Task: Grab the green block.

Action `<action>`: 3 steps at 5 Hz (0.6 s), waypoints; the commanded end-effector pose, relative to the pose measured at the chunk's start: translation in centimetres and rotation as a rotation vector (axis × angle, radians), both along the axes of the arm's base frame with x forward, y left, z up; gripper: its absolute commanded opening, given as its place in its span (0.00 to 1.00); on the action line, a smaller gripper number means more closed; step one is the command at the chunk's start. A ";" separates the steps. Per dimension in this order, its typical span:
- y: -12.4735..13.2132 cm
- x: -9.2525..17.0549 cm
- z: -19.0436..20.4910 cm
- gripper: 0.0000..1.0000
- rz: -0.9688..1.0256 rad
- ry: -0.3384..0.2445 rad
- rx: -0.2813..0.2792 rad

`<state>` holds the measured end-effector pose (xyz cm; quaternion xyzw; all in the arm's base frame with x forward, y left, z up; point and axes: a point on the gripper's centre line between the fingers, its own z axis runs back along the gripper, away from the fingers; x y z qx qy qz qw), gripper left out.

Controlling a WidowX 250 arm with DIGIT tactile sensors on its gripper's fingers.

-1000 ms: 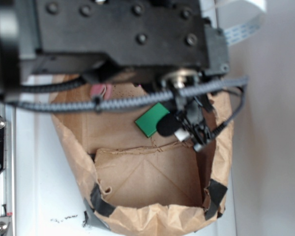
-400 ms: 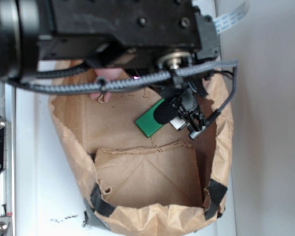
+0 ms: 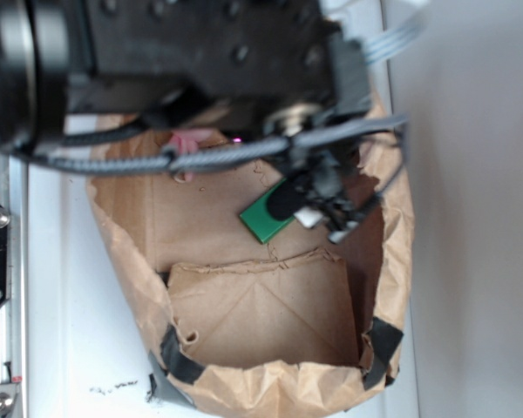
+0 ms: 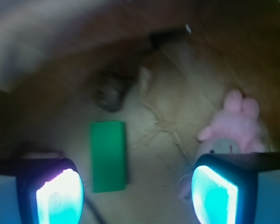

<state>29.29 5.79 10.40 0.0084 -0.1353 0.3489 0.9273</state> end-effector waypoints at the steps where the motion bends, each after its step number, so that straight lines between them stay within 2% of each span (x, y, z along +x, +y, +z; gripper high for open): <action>1: 0.3 0.9 -2.3 1.00 -0.052 -0.076 0.024; 3: 0.7 3.6 -3.0 1.00 -0.097 -0.098 -0.065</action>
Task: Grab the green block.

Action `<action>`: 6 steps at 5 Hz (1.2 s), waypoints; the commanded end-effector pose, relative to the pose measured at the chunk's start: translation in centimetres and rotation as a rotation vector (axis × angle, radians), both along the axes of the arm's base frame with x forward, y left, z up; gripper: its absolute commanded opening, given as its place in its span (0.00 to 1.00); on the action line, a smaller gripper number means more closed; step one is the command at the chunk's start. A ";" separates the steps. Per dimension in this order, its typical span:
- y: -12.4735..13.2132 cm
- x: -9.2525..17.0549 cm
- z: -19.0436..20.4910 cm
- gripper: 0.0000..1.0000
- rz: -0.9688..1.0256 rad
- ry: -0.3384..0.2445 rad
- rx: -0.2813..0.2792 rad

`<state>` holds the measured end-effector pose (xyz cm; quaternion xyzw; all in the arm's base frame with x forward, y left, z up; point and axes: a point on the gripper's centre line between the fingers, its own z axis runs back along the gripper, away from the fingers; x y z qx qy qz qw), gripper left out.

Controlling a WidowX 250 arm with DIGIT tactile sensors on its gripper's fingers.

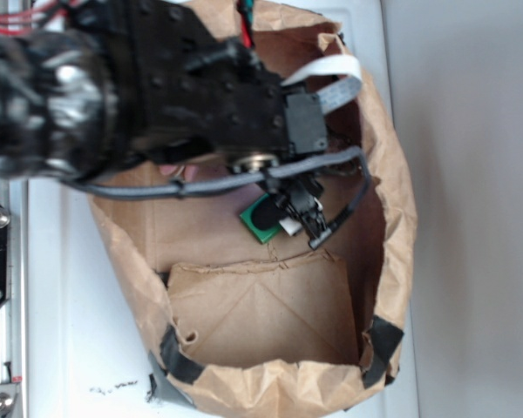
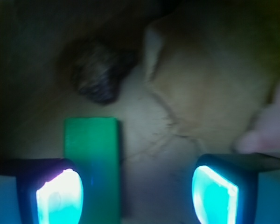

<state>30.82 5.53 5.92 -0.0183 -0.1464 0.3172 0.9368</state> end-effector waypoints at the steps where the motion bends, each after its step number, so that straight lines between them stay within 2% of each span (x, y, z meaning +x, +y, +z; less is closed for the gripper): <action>1: 0.5 2.5 1.5 1.00 -0.016 -0.044 -0.063; 2: 0.1 2.0 2.4 1.00 -0.018 -0.045 -0.081; 3: 0.5 2.4 1.4 1.00 -0.004 -0.066 -0.058; 5: -0.2 2.6 -0.5 1.00 -0.020 -0.064 -0.040; 6: -0.4 3.8 -2.6 1.00 -0.025 -0.061 -0.013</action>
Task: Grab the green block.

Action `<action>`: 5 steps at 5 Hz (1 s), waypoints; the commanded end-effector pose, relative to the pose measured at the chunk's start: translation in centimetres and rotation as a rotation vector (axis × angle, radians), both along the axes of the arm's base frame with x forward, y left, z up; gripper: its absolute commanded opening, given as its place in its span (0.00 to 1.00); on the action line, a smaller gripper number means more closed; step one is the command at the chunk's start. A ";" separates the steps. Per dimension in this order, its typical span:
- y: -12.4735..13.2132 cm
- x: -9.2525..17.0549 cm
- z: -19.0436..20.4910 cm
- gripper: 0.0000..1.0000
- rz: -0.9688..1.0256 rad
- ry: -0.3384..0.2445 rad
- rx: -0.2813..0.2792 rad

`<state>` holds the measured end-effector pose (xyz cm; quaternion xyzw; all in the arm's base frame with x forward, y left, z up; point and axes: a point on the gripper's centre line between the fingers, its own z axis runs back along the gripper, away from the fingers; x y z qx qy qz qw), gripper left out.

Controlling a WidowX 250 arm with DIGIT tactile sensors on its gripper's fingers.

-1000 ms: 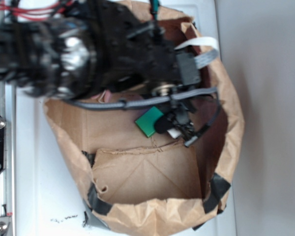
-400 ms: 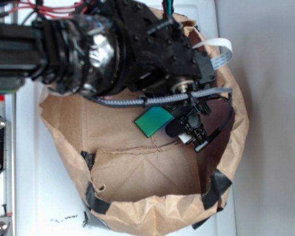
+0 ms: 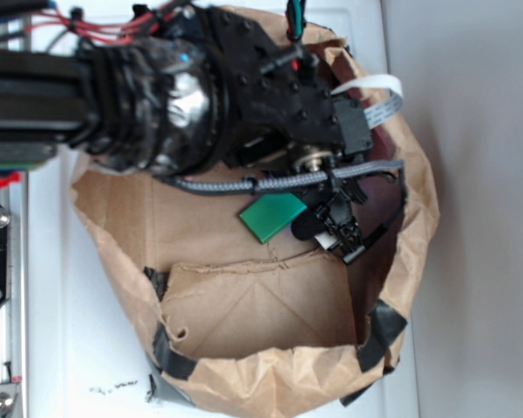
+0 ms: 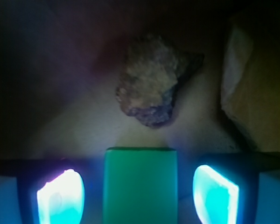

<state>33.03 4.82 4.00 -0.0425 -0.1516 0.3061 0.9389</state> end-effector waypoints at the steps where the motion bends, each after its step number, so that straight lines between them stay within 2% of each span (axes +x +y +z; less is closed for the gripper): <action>1: 0.6 1.4 -2.0 1.00 -0.020 -0.018 0.067; 2: 0.9 0.7 -2.3 0.87 -0.032 -0.004 0.077; 3: 1.3 0.8 -2.1 0.00 -0.052 -0.023 0.078; 5: 2.7 1.4 -0.5 0.00 -0.055 -0.055 0.058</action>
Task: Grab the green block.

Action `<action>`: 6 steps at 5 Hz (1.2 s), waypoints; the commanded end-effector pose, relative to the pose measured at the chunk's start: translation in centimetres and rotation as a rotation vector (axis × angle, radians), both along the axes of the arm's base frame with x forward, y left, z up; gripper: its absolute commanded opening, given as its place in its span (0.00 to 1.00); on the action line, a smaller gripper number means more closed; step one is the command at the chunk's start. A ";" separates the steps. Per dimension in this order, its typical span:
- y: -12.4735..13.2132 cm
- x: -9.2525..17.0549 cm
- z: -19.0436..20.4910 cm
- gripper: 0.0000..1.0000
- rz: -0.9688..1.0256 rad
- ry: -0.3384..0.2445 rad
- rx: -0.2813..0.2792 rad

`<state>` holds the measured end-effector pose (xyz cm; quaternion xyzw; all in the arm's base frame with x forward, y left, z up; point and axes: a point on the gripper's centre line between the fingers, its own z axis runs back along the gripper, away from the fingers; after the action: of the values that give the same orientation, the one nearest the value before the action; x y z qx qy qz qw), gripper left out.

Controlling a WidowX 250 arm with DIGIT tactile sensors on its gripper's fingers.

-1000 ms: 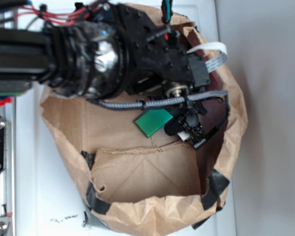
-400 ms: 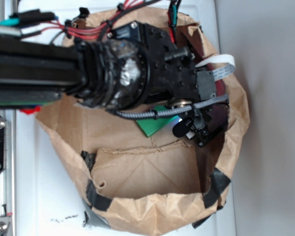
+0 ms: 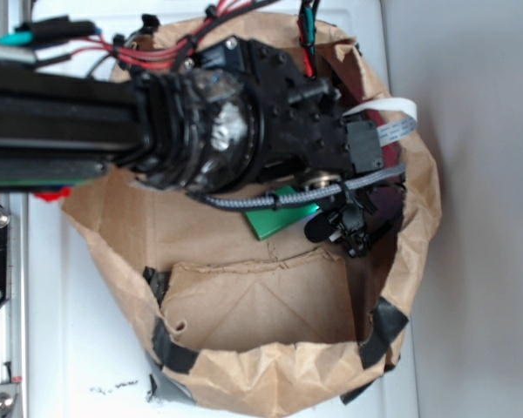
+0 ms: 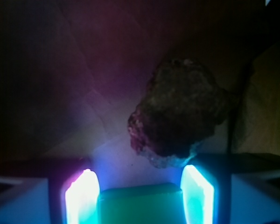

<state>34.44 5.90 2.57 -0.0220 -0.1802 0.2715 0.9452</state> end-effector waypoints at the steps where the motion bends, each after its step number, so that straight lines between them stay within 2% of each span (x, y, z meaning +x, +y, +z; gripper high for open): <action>1: 2.5 -0.3 2.4 0.00 0.002 -0.031 -0.022; 2: 4.1 -0.5 5.2 0.00 -0.019 -0.001 -0.001; 3: 4.2 -1.4 8.0 0.00 -0.044 0.030 -0.003; 4: 3.2 -3.4 10.8 0.00 -0.102 0.001 -0.007; 5: 1.6 -5.1 13.1 0.00 -0.122 -0.037 0.038; 6: 0.8 -6.1 15.3 0.00 -0.161 -0.054 0.023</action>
<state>28.02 6.05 15.53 -0.0340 -0.1703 0.1964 0.9650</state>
